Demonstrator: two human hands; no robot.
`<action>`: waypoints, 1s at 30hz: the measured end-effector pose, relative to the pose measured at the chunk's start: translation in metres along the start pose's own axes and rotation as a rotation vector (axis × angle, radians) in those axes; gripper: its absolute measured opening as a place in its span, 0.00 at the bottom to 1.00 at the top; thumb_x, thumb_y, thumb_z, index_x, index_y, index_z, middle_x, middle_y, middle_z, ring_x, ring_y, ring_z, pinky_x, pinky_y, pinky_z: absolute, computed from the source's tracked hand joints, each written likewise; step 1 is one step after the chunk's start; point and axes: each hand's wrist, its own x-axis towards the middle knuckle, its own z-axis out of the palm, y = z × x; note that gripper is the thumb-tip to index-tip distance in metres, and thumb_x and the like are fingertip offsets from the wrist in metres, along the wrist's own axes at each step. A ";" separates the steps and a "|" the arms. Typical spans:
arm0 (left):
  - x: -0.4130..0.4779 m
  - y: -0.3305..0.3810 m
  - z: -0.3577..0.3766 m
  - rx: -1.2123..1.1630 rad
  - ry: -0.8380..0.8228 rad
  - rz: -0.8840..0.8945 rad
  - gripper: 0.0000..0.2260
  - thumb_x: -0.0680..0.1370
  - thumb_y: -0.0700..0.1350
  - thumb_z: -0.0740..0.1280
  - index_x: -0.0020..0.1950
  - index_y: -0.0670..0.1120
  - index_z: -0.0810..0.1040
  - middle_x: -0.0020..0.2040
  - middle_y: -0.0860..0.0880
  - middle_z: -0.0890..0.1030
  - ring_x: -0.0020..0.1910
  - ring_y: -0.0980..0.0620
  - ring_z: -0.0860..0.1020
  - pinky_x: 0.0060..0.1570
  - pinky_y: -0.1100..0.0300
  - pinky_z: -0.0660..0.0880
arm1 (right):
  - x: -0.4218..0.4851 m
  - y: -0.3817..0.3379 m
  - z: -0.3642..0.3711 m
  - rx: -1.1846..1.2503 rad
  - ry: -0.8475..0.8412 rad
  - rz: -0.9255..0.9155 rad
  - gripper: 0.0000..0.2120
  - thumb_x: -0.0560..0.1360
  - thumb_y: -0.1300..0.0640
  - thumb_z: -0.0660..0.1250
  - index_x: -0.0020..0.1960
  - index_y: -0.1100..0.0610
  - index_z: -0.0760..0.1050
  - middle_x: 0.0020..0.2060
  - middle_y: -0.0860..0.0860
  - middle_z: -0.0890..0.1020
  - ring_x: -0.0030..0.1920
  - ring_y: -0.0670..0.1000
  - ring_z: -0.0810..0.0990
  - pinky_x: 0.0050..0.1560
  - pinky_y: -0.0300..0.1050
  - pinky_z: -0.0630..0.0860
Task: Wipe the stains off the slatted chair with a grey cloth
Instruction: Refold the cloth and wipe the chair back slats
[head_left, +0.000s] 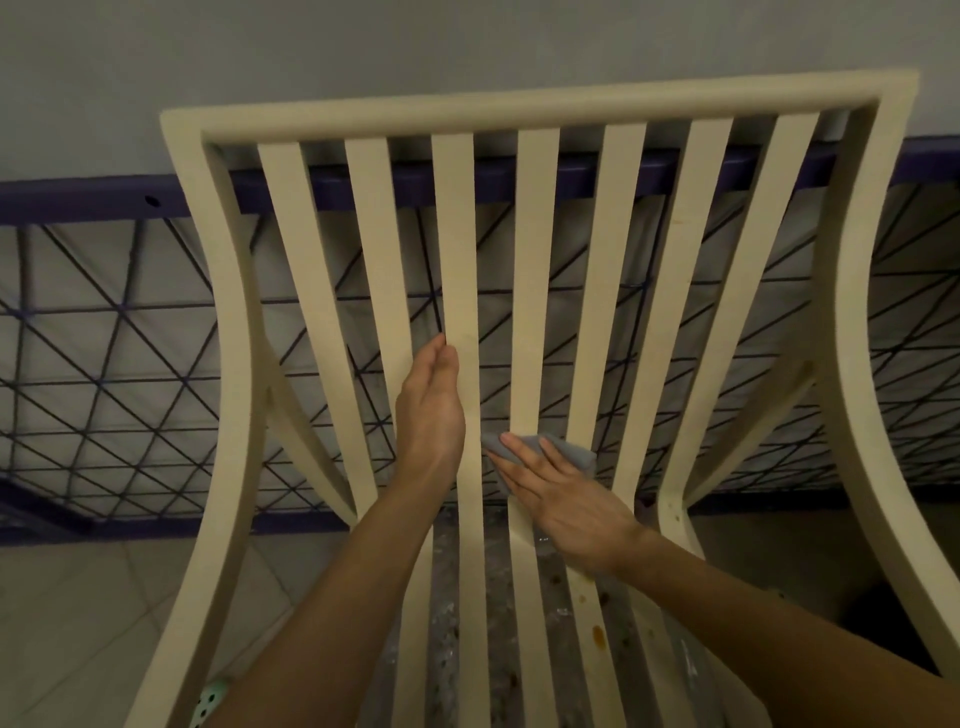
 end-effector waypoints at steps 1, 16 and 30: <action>0.001 0.001 0.000 -0.009 0.005 0.009 0.18 0.82 0.53 0.57 0.70 0.50 0.72 0.67 0.52 0.75 0.67 0.53 0.72 0.71 0.49 0.65 | 0.000 -0.001 0.002 0.006 -0.032 -0.004 0.33 0.75 0.58 0.62 0.77 0.62 0.57 0.78 0.56 0.48 0.78 0.56 0.38 0.75 0.56 0.38; -0.040 -0.028 -0.017 0.173 -0.108 -0.059 0.19 0.80 0.37 0.61 0.70 0.50 0.73 0.66 0.55 0.74 0.65 0.59 0.70 0.61 0.65 0.66 | 0.002 -0.008 -0.064 1.326 0.268 0.693 0.19 0.76 0.74 0.61 0.57 0.58 0.82 0.57 0.49 0.83 0.60 0.43 0.79 0.65 0.39 0.73; -0.172 -0.003 -0.015 -0.296 -0.242 -0.512 0.16 0.73 0.45 0.72 0.60 0.45 0.76 0.52 0.47 0.82 0.46 0.49 0.82 0.42 0.53 0.81 | -0.058 -0.072 -0.145 1.761 0.376 0.946 0.09 0.77 0.63 0.67 0.53 0.68 0.78 0.46 0.65 0.83 0.50 0.64 0.82 0.54 0.57 0.78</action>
